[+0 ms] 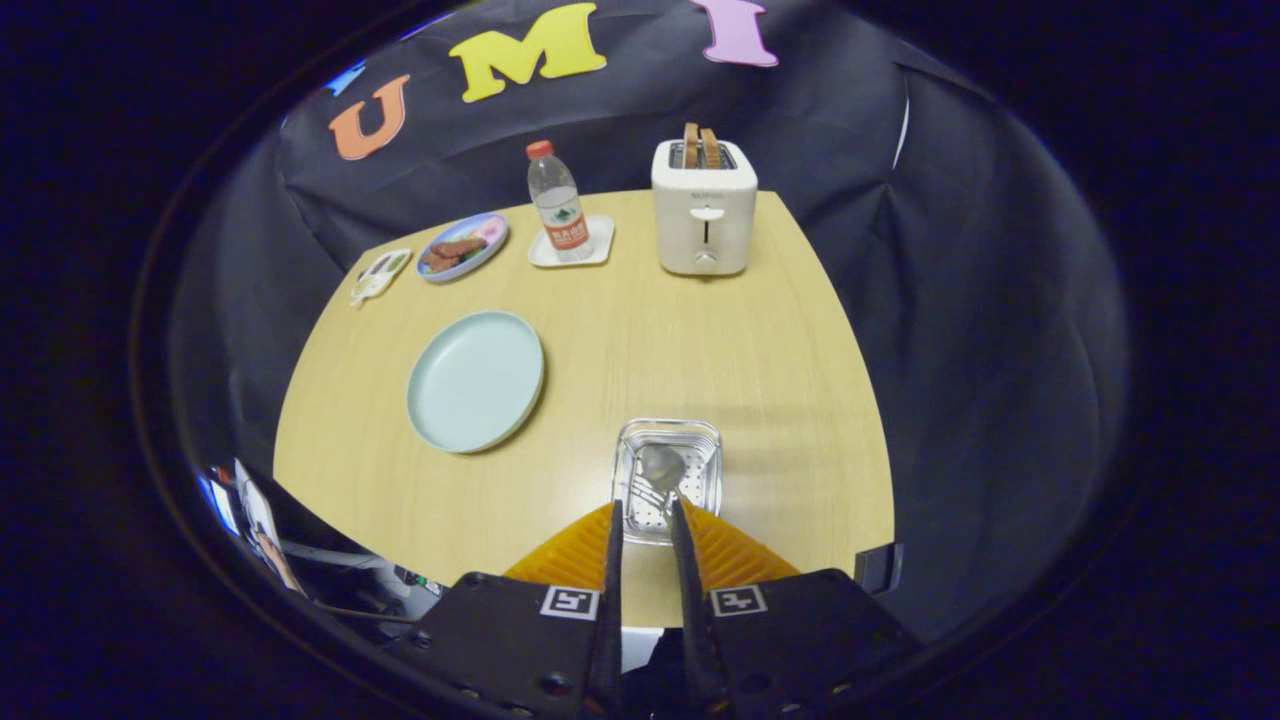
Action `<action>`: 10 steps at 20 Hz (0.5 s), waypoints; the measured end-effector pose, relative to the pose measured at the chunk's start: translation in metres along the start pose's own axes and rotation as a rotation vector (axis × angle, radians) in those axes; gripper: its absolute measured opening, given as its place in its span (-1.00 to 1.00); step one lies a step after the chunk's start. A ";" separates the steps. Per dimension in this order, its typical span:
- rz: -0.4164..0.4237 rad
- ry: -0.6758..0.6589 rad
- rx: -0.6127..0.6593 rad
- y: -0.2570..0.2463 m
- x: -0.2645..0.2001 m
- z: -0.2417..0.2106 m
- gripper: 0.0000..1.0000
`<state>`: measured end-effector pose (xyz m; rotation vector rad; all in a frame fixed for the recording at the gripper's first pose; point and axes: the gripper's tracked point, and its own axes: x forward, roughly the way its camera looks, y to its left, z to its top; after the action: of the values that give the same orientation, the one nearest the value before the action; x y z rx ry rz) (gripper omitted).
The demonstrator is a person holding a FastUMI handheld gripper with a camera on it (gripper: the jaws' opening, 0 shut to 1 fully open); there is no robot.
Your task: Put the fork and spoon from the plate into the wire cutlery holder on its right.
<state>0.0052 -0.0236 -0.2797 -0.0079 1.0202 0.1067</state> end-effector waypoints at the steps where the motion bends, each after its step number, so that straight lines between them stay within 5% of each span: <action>1: 0.013 -0.035 -0.001 0.006 -0.006 0.007 -0.38; 6: 0.055 -0.281 -0.019 0.037 -0.051 0.048 -0.08; 10: 0.057 -0.495 -0.086 0.064 -0.107 0.079 0.55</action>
<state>0.0114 0.0357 -0.1444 -0.0296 0.5206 0.1937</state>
